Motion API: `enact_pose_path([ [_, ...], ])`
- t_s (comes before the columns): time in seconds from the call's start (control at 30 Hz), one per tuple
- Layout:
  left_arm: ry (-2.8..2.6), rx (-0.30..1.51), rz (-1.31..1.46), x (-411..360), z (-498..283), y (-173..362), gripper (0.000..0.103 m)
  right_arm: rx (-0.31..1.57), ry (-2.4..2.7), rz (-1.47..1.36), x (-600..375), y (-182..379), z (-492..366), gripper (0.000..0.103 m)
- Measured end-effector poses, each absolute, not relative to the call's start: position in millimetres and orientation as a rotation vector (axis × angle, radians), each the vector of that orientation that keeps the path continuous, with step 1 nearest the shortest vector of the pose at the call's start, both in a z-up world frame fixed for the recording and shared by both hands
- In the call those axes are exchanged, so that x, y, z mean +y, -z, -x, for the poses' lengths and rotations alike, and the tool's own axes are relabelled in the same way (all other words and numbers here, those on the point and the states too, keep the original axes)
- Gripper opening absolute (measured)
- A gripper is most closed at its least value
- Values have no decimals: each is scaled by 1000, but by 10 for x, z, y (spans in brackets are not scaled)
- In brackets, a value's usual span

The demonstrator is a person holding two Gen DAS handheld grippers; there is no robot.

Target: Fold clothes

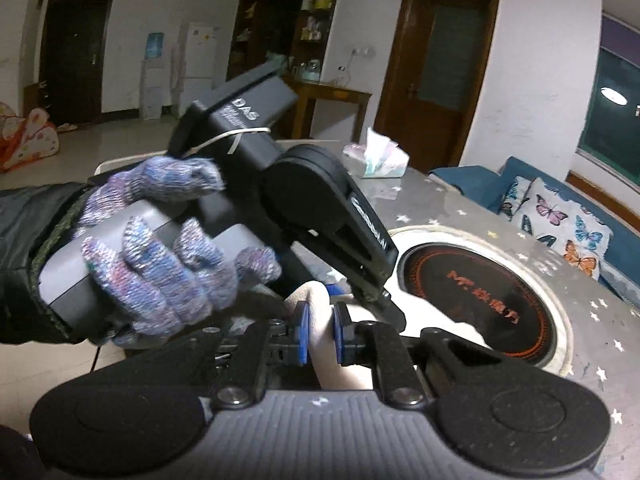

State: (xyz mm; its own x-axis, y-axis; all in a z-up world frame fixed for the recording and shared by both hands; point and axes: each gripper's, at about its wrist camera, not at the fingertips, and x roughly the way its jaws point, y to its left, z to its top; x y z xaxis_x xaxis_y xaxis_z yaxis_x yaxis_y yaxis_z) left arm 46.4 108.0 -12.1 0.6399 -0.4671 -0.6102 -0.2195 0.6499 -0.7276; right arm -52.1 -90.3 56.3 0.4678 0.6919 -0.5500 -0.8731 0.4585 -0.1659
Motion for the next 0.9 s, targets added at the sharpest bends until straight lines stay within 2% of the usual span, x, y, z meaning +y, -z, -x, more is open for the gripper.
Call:
enact_pose_path([
  [0.27, 150, 890, 873, 1095, -439, 167, 19, 526, -845, 289, -1531, -613, 234, 15],
  [0.57, 136, 884, 845, 1061, -449, 143, 19, 661, -495, 136, -2386, -267, -488, 16],
  [0.73, 124, 883, 814, 1024, -461, 119, 19, 657, -420, -25, -2747, -247, -582, 20],
  [0.83, 115, 881, 784, 991, -461, 94, 19, 689, -401, -98, -2835, -152, -727, 31],
  [0.9, 109, 881, 771, 978, -461, 80, 19, 706, -402, -140, -2857, -94, -786, 33],
])
